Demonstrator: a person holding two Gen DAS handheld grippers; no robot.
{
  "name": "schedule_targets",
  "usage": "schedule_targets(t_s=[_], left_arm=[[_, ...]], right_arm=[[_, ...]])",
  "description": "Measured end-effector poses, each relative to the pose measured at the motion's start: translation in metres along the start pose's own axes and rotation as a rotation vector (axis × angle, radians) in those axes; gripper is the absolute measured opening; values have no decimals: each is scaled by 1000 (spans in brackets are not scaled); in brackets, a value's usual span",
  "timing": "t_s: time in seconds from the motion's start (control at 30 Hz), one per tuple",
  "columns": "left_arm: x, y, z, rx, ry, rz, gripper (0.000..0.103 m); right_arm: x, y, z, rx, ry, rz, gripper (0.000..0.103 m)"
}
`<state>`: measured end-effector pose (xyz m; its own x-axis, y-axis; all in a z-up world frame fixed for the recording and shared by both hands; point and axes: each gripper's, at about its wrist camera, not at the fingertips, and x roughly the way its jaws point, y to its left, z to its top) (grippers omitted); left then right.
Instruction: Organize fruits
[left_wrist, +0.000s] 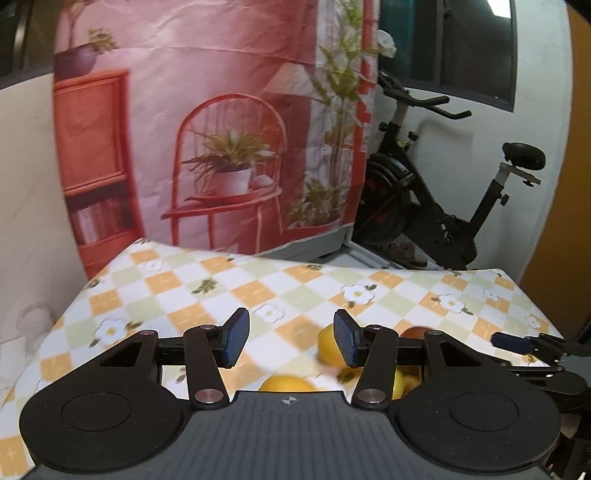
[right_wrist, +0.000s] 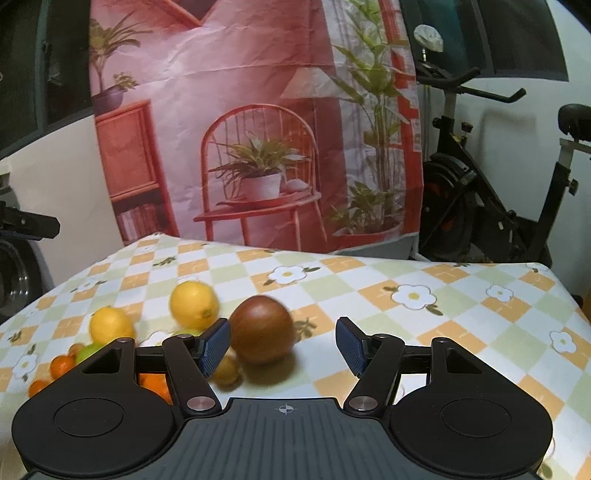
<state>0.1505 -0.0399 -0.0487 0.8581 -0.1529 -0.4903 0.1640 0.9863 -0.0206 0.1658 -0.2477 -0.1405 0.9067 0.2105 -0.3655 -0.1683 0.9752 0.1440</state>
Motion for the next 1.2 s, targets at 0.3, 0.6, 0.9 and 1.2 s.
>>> schedule_targets(t_s=[0.3,0.6,0.9,1.2], left_arm=[[33,-11,5,8,49,-20,53],[41,1,-6,-17,89,-32,53],[42,9,-8,-43,103,-43,53],[46,-1,-7,-41,136,-101,53]], right_arm=[[60,-35,13,272,120,89,60],[98,-53,6,560,239,178,62],[101,-32,13,527,264,179,55],[67,-9,18,147,206,63,54]])
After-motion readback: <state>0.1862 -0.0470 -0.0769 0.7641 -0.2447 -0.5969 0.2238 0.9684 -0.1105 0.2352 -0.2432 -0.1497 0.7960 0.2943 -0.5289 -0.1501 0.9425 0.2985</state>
